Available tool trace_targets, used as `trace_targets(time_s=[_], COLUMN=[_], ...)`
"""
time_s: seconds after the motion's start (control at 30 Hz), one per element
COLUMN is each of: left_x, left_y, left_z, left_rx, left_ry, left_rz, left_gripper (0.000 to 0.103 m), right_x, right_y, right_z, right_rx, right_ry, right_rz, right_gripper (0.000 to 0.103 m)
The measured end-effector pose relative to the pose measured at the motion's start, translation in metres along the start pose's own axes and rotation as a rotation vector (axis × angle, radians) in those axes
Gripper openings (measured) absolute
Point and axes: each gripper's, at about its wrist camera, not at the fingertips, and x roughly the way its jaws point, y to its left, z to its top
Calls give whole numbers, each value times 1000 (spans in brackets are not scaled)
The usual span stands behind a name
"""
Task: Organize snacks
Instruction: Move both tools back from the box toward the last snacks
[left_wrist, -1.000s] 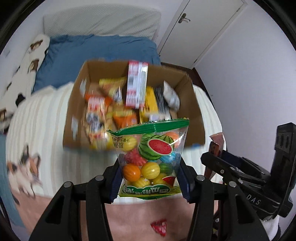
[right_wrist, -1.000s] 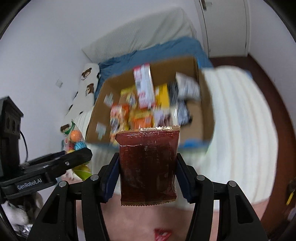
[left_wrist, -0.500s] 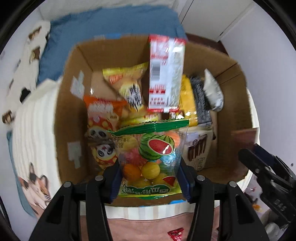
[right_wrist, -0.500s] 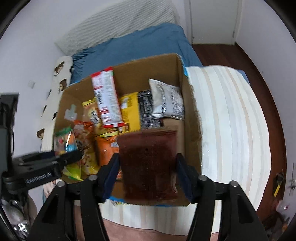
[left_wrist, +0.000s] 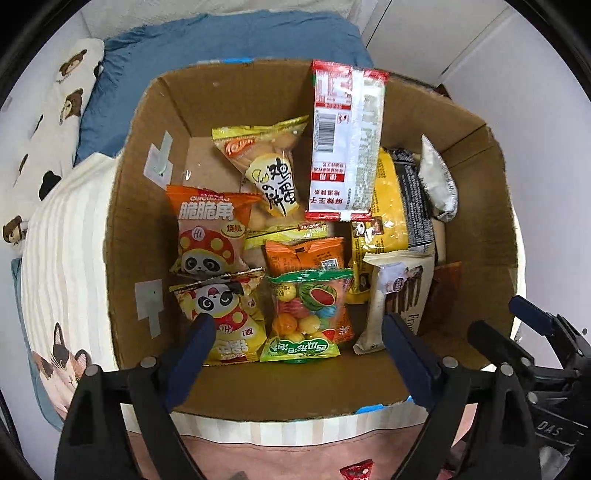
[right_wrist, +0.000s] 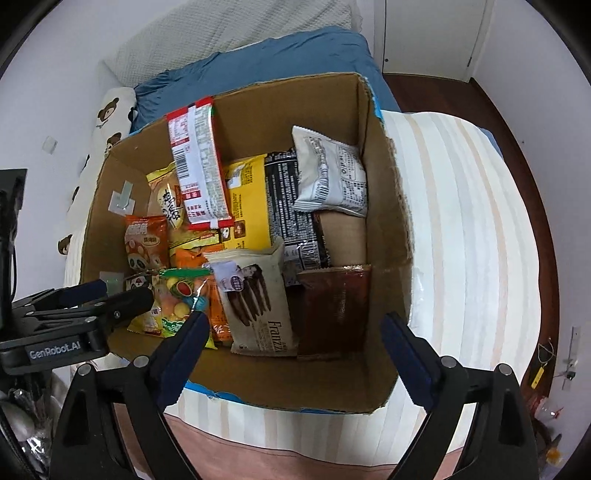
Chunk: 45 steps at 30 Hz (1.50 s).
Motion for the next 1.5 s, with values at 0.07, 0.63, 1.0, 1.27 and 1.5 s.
trace_targets(time_s=[0.07, 0.63, 1.0, 1.27, 1.5], left_x=[-9, -86, -136, -162, -154], left_y=[2, 2, -6, -5, 3], left_z=[-8, -76, -109, -136, -185], left_rx=[4, 26, 35, 38, 33], left_ry=[-36, -386, -536, -597, -565], left_rz=[26, 143, 154, 155, 141], left_gripper=[92, 92, 92, 92, 92], right_x=[-4, -60, -109, -140, -129], right_y=[3, 27, 43, 51, 41], right_z=[-3, -50, -82, -110, -167], right_rx=[-7, -89, -105, -98, -62], right_ry=[-20, -209, -311, -373, -288], right_rz=[-4, -40, -6, 27, 116], right_gripper=[96, 96, 96, 96, 96])
